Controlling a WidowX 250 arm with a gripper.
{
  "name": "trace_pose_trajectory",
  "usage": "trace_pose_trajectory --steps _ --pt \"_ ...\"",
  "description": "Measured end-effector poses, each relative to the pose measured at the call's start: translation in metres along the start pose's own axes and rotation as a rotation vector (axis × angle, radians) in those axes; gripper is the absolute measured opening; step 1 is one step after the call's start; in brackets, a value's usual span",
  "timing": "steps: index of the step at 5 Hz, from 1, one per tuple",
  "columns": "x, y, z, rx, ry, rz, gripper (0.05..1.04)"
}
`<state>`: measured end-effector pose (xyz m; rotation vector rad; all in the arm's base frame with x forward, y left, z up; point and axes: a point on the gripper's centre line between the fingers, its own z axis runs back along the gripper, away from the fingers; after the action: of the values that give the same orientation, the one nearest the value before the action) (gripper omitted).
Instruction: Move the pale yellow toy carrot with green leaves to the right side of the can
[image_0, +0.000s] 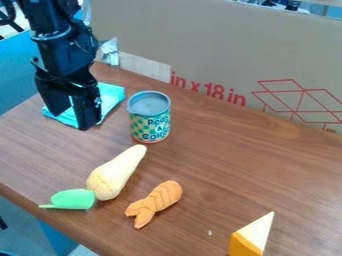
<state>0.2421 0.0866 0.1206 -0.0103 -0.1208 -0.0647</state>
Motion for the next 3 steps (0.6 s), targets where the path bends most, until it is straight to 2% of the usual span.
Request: trace_pose_trajectory --steps 1,2,3 --pt "-0.002 -0.002 -0.007 -0.017 0.015 0.005 1.001" --pt "0.0 -0.018 -0.022 -0.164 -0.093 0.061 1.001" --pt "0.004 -0.027 -0.025 -0.253 -0.179 0.124 1.001"
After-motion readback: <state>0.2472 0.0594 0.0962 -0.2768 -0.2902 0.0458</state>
